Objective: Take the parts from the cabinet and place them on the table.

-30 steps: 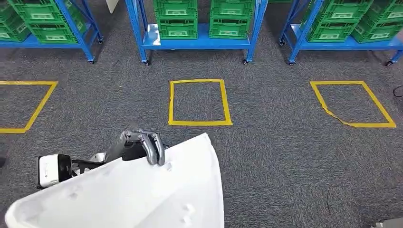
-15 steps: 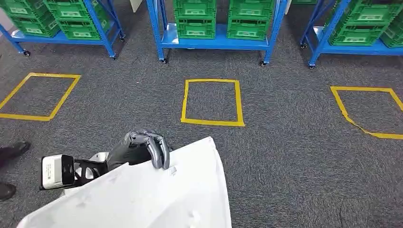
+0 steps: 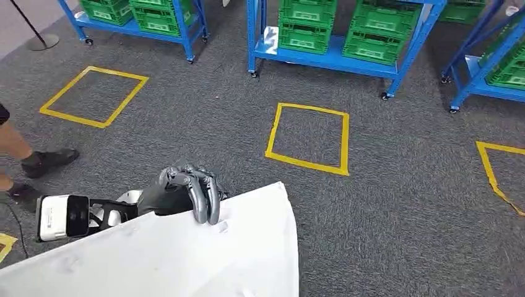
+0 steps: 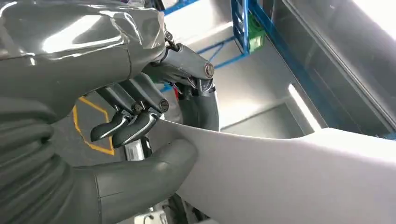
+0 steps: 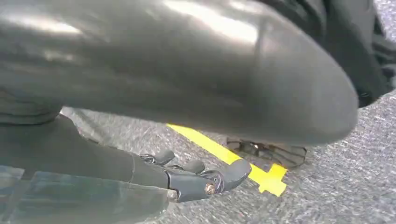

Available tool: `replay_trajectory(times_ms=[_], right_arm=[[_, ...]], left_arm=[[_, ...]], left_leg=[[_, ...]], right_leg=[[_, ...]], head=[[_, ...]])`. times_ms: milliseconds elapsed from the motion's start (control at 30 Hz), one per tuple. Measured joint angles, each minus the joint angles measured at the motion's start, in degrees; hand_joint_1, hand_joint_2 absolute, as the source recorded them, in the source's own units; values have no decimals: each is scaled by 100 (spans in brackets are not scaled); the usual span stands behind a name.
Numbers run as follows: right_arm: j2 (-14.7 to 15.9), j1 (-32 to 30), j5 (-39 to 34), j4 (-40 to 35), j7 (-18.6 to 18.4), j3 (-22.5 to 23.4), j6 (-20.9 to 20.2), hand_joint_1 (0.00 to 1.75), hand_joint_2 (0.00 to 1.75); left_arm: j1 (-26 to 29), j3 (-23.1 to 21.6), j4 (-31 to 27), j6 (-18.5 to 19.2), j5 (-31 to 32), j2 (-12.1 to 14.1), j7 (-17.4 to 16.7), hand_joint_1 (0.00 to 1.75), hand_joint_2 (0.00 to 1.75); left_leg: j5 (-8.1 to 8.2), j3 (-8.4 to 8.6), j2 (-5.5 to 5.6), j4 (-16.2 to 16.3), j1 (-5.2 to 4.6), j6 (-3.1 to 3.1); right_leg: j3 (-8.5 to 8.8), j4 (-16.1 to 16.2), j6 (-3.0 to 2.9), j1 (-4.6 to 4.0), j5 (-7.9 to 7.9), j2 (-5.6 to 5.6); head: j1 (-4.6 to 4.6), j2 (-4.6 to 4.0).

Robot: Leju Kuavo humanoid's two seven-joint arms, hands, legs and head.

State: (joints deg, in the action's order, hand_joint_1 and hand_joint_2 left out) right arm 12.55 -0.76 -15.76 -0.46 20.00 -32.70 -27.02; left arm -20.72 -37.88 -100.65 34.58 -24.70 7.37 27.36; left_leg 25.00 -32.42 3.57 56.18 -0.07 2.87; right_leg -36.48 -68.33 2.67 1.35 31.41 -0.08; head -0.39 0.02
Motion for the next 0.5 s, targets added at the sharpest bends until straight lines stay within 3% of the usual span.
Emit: replay_trajectory(times_ms=[33, 67, 100, 133, 200, 233, 267, 300, 333, 400, 433, 467, 500], right_arm=[[15, 4, 0, -7, 0, -2, 2, 0, 0], [17, 0, 0, -9, 0, -5, 4, 0, 0], [4, 1, 9, -9, 0, -11, 11, 0, 0], [18, 9, 20, -11, 7, -15, 15, 0, 0], [20, 22, 131, -28, 4, -51, 46, 0, 0], [22, 22, 226, -65, -2, -89, 57, 0, 0], [33, 20, 287, -87, -7, -123, 94, 0, 0], [61, 13, 358, -111, -20, -166, 129, 0, 0], [79, 10, 413, -122, -20, -195, 155, 0, 0], [137, -22, 492, -164, -28, -275, 199, 0, 0], [155, -25, 516, -175, -33, -306, 225, 0, 0], [173, -25, 533, -184, -39, -326, 225, 0, 0], [188, -21, 540, -205, -42, -335, 227, 0, 0]], left_arm=[[-1, -9, 0, 0, 0, -2, 0, 175, 175], [-4, -13, 0, 2, 0, -4, 0, 175, 175], [-16, -15, 0, 7, -7, -2, 2, 175, 175], [-25, -35, 0, 17, -15, -15, 4, 175, 175], [-33, -48, -4, 118, -79, -13, 59, 175, 175], [-42, -63, -4, 191, -137, -13, 83, 175, 175], [-48, -70, -13, 234, -177, -24, 96, 175, 175], [-93, -81, -28, 277, -229, -35, 101, 175, 175], [-141, -92, -33, 313, -284, -59, 98, 175, 175], [-181, -146, -44, 330, -378, -116, 63, 175, 175], [-179, -177, -44, 334, -415, -131, 35, 175, 175], [-183, -199, -44, 343, -431, -133, 20, 175, 175], [-193, -219, -44, 348, -442, -144, 2, 175, 175]], left_leg=[[19, -3, 78, 47, 14, -28], [46, -36, 139, 104, 16, -72], [50, -97, 202, 151, -26, -119], [42, -142, 242, 176, -21, -133], [-1, -170, 335, 156, 4, -193], [7, -195, 388, 175, 15, -215], [53, -216, 208, 242, 5, -241], [199, -315, -66, 443, -15, -268], [393, -467, -209, 788, -1, -292], [823, -923, -328, 1798, 26, -307], [863, -1044, -342, 2063, 26, -301], [777, -1005, -345, 1992, 25, -280], [590, -829, -353, 1652, 15, -241]], right_leg=[[317, 658, 75, 38, -264, 78], [504, 1100, 97, 89, -347, 316], [481, 1058, 26, 38, -346, 428], [477, 1024, -53, 53, -353, 373], [459, 1012, -105, 11, -355, 284], [462, 1022, -136, 60, -373, 218], [468, 1028, -165, 62, -387, 158], [472, 1028, -194, 59, -376, 109], [470, 1028, -221, 37, -379, 61], [458, 1027, -228, 2, -375, -94], [456, 1027, -237, -19, -369, -170], [458, 1027, -240, -35, -367, -236], [460, 1027, -240, -62, -366, -299]], head=[[-2, 0], [13, 0], [40, 0], [22, 0], [22, 0], [24, 0], [26, 0], [-25, 0], [-42, 0], [-42, 0], [-39, 0], [-42, 0], [-42, 0]])
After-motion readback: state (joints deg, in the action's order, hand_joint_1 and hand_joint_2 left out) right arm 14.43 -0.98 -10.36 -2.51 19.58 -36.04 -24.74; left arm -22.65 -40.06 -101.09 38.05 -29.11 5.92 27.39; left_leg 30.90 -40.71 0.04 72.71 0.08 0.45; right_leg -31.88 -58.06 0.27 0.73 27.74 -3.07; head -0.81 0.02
